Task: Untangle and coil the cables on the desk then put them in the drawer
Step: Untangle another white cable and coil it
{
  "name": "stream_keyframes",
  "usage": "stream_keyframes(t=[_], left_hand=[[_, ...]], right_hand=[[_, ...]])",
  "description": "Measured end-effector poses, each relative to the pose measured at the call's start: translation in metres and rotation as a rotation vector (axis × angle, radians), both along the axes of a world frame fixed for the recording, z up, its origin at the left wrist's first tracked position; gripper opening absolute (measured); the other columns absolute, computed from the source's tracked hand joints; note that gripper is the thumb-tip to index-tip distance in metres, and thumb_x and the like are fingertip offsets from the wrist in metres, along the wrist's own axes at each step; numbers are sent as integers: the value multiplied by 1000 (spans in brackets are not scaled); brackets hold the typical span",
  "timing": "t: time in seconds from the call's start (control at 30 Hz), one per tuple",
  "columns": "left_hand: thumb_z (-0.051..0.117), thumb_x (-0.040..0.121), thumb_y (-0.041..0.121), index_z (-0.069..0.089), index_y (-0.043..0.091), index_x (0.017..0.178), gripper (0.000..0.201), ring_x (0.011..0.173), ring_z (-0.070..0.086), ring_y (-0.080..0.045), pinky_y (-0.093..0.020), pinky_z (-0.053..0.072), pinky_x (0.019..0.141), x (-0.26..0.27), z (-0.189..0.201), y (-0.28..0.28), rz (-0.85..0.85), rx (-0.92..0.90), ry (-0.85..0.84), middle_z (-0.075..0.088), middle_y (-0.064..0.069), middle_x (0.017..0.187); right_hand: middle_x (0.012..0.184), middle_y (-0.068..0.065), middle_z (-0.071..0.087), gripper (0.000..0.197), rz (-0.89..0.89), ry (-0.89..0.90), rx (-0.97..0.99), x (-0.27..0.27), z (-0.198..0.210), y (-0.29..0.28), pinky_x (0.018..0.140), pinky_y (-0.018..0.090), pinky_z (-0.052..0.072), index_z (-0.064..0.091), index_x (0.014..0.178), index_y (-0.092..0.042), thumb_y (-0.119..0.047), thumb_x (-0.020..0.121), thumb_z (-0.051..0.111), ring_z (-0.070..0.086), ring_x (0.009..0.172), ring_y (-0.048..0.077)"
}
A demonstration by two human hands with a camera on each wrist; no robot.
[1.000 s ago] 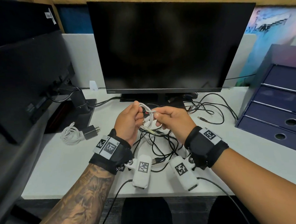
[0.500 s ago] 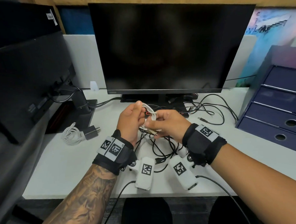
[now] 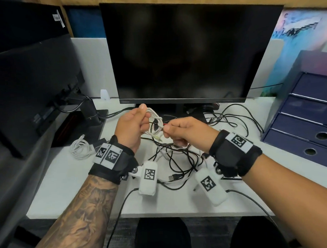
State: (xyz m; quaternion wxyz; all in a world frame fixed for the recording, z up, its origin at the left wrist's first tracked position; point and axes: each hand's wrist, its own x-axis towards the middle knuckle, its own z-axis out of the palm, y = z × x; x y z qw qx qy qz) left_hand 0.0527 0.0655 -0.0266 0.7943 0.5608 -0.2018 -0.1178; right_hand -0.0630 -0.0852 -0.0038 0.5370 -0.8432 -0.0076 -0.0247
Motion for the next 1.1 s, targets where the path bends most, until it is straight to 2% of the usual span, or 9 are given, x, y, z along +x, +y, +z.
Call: stream_keyframes(t=[0.2, 0.3, 0.4, 0.47, 0.53, 0.63, 0.77, 0.9, 1.1], left_hand=[[55, 102, 28, 65, 10, 74, 34, 51, 38, -9, -21, 35, 52, 0, 0, 9, -69, 262, -188, 44, 6, 55], [56, 100, 32, 56, 12, 89, 23, 48, 38, -8, -22, 36, 51, -7, 1, 6, -126, 401, -276, 44, 12, 50], [56, 100, 24, 63, 13, 100, 13, 49, 40, -9, -21, 39, 51, -13, 2, 6, -159, 418, -411, 49, 12, 51], [57, 100, 20, 70, 17, 89, 18, 49, 40, -11, -20, 39, 51, -13, 3, 8, -142, 393, -444, 47, 9, 51], [59, 99, 18, 71, 15, 80, 22, 47, 38, -12, -19, 38, 50, -10, 4, 11, -150, 382, -401, 43, 5, 50], [59, 97, 13, 61, -10, 79, 30, 46, 31, -11, -16, 34, 47, -4, 5, 18, -167, 365, -319, 36, 3, 48], [56, 98, 7, 60, 14, 63, 36, 47, 25, -11, -18, 28, 45, -3, 5, 17, -170, 216, -186, 30, 7, 50], [53, 102, 16, 59, 16, 75, 28, 52, 26, -11, -20, 27, 48, -6, -1, 4, -142, 151, -119, 31, 9, 54], [50, 103, 16, 66, 18, 86, 23, 53, 32, -9, -23, 29, 51, -5, -3, 0, -3, 175, -91, 38, 9, 56]], right_hand=[[57, -6, 38, 35, 66, 64, -48, -3, 9, -9, 58, 27, 34, 55, 70, -13, -23, 103, 53, 39, 57, 18], [61, 2, 33, 39, 35, 72, -8, -5, 6, -12, 57, 30, 29, 48, 59, -17, -22, 97, 56, 36, 55, 18], [61, 4, 32, 36, -33, 76, -5, -5, 5, -14, 56, 29, 29, 46, 62, -11, -18, 96, 55, 36, 52, 16], [59, 1, 33, 34, -43, 72, -6, -4, 9, -16, 56, 29, 29, 44, 64, -8, -18, 94, 55, 35, 52, 15], [61, 2, 33, 31, -15, 62, -17, -1, 12, -16, 55, 27, 31, 42, 61, -9, -24, 86, 54, 34, 53, 16], [58, -1, 35, 30, 27, 77, -18, 3, 11, -16, 53, 22, 34, 42, 59, -11, -25, 84, 52, 35, 51, 15], [55, -4, 38, 30, -8, 60, 32, 12, 14, -19, 53, 19, 37, 46, 61, -12, -24, 88, 52, 36, 50, 16], [63, 13, 40, 27, -114, -29, 61, 19, 9, -17, 56, 28, 36, 54, 66, -4, -21, 87, 54, 37, 53, 20], [66, 1, 57, 41, -173, -70, -126, 18, -8, -25, 59, 29, 48, 70, 80, -10, -43, 99, 56, 55, 60, 15]])
